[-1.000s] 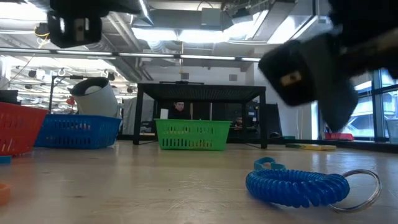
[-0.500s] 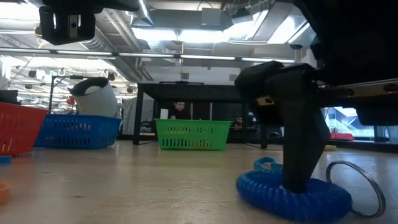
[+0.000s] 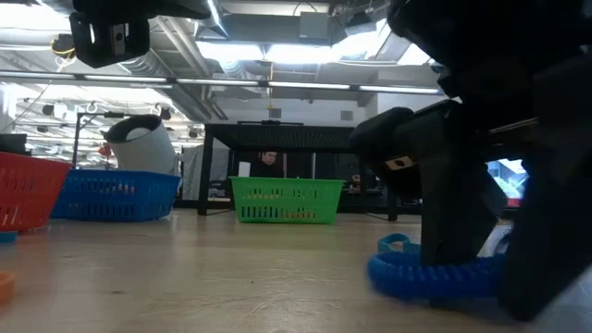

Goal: Pick & Place Office Desk Supplies
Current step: Put the blue spring keychain into the green bin

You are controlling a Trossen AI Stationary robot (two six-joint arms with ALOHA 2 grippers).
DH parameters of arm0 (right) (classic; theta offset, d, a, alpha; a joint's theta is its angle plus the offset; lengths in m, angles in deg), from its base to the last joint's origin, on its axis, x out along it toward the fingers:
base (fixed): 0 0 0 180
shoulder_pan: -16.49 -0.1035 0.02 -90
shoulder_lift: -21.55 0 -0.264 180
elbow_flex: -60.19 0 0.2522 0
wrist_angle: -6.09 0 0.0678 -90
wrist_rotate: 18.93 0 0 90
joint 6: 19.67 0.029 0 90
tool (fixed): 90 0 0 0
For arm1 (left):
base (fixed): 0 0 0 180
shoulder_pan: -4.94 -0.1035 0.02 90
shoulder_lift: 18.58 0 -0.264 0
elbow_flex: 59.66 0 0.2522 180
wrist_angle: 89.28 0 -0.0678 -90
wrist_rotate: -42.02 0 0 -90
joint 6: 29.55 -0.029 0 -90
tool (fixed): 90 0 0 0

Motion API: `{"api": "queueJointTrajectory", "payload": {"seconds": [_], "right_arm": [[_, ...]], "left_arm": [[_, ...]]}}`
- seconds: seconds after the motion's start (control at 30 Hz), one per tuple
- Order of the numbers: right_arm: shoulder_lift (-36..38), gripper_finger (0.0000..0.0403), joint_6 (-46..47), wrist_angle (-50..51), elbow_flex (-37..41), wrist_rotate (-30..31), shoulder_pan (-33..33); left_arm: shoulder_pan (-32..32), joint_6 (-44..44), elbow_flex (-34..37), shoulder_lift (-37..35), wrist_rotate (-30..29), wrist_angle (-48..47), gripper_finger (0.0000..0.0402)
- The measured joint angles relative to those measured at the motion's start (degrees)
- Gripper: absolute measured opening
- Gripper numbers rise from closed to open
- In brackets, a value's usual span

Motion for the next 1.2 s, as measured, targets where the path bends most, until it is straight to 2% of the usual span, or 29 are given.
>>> {"api": "queueJointTrajectory", "payload": {"seconds": [0.2,0.27,0.43,0.7,0.9,1.07,1.2], "right_arm": [[-0.02,0.0024,1.96,0.49,0.05,0.12,0.04],[0.05,0.0012,3.25,0.52,0.08,0.08,0.06],[1.39,0.0031,4.52,2.02,0.31,1.08,0.07],[9.02,0.0028,3.09,10.57,0.56,10.32,2.04],[15.77,0.0028,2.95,10.73,0.56,15.68,4.32],[21.54,0.0028,6.02,9.80,0.49,17.87,6.01],[26.01,0.0028,10.75,7.86,0.43,14.52,7.31]], "left_arm": [[0.00,-2.06,0.00,0.00,-1.02,0.00,0.0168],[0.00,-2.21,0.00,0.00,-1.52,0.00,0.0168],[0.00,-2.12,0.00,0.00,-2.01,0.02,0.0168],[0.00,-4.32,0.00,0.00,-3.07,0.04,0.0168],[-0.60,-8.12,0.00,0.00,-8.58,0.08,0.0168],[-2.57,-14.23,0.00,0.00,-10.45,1.26,0.0168],[-4.36,-26.93,0.00,0.00,-10.62,6.32,0.0171]]}}
